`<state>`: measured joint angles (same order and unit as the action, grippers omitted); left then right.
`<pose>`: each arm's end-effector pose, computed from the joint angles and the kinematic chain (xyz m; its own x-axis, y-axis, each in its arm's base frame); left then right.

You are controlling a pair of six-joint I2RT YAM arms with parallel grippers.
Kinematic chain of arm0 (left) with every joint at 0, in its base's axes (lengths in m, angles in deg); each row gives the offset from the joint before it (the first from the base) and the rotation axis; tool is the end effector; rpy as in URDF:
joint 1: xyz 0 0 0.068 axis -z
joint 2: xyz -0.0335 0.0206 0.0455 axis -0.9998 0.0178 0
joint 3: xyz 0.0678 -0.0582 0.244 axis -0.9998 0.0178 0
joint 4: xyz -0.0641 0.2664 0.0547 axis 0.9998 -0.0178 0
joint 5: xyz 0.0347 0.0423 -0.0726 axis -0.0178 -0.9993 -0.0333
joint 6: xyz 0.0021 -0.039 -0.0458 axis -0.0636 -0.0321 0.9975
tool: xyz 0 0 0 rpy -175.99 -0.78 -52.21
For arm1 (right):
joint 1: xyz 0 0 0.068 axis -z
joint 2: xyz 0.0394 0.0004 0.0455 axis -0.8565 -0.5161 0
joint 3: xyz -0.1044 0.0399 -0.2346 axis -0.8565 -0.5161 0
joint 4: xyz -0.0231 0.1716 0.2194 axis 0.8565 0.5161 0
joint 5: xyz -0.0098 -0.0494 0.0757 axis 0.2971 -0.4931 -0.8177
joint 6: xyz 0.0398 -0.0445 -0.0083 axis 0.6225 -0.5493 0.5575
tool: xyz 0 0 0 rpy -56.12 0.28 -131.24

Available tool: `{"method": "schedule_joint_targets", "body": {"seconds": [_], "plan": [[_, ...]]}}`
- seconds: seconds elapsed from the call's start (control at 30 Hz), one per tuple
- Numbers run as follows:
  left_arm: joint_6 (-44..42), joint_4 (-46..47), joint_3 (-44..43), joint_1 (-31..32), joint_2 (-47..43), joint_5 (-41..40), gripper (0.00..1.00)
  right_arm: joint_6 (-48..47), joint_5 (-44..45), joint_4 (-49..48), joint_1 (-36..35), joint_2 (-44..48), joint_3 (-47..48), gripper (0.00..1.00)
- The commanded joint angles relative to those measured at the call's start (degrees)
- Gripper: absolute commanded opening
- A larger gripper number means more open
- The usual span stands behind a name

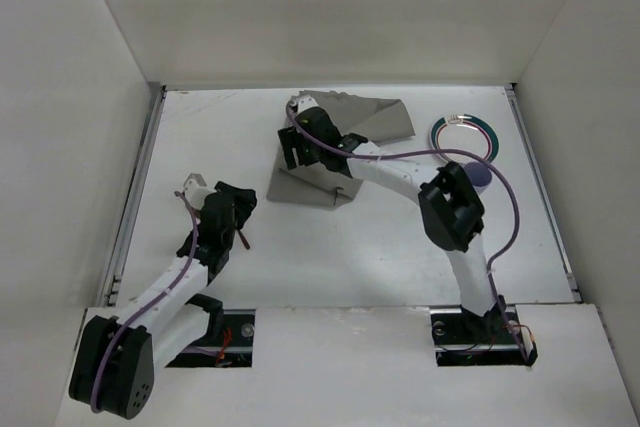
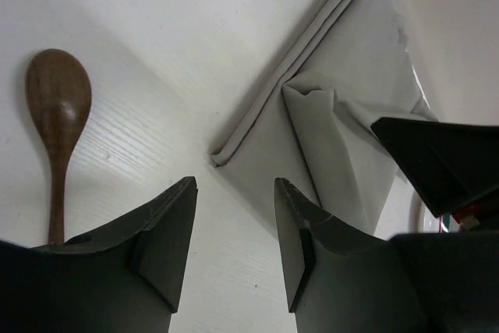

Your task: Set the dinner table for one person

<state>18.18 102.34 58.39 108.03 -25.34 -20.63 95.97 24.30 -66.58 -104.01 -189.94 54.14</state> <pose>0.2184 -0.0617 0.1733 -0.2077 -0.7774 -0.5937 -0.2284 0.6287 -0.7434 0.3668 0.3570 0.2167 -0.5472 -0.1577 -0.8220 -0.4629 0.8752 0.1403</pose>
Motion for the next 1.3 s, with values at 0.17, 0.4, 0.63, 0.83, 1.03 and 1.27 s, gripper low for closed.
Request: {"method": "schedule_joint_targets", "body": {"seconds": [0.17,0.4,0.63,0.83,1.03,1.27], "plan": [[-1.0,3.5,1.6,-2.8,2.5,6.9,0.43,-10.4,2.7,20.5,-2.9,-12.5,21.6,0.84],[-1.5,5.1,2.1,-3.5,3.2,7.8,0.43,-13.3,5.9,28.6,-5.1,-21.8,34.9,0.78],[-1.4,5.8,2.5,-4.3,4.0,8.2,0.43,-14.3,10.1,30.5,-6.0,-25.4,40.3,0.58],[-1.6,5.1,1.4,-4.6,4.7,8.1,0.43,-13.2,12.7,28.4,-6.3,-24.8,40.2,0.31],[-2.8,4.9,-3.0,-1.0,12.7,9.1,0.51,-10.6,12.6,21.2,-6.3,-16.4,31.6,0.15],[-2.5,7.1,-9.2,1.6,26.8,11.0,0.54,-3.0,7.0,6.0,-2.8,1.8,7.7,0.1]]}}
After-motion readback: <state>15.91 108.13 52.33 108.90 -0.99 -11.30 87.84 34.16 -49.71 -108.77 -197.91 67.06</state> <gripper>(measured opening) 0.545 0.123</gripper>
